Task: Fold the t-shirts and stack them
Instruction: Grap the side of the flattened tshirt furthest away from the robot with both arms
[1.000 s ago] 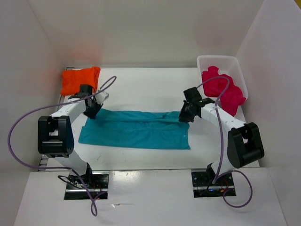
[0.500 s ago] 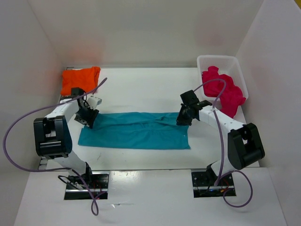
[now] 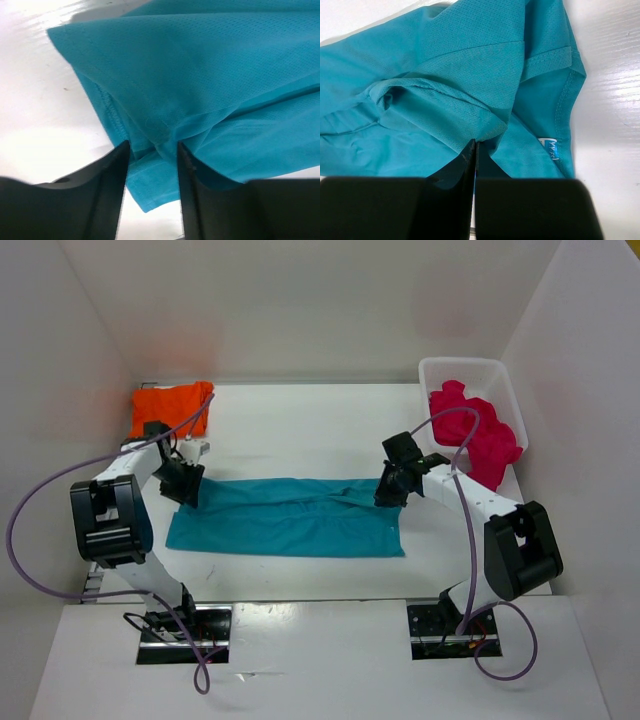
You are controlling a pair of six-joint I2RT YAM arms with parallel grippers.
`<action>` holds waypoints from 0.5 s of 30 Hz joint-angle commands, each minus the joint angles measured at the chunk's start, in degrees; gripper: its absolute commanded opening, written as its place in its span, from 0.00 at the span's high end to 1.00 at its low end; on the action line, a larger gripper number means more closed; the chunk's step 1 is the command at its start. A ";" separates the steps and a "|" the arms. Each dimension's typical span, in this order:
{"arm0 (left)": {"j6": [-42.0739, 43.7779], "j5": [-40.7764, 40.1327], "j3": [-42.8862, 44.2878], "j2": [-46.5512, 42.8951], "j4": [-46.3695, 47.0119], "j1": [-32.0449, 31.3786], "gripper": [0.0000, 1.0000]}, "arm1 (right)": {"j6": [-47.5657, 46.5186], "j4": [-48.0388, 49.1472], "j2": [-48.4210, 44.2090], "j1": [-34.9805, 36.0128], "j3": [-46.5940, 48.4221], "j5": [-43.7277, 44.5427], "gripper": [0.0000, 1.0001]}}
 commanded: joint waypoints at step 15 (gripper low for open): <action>-3.58 4.95 2.84 3.96 0.27 -0.03 0.92 | -0.55 0.47 -2.51 0.62 0.63 2.23 1.00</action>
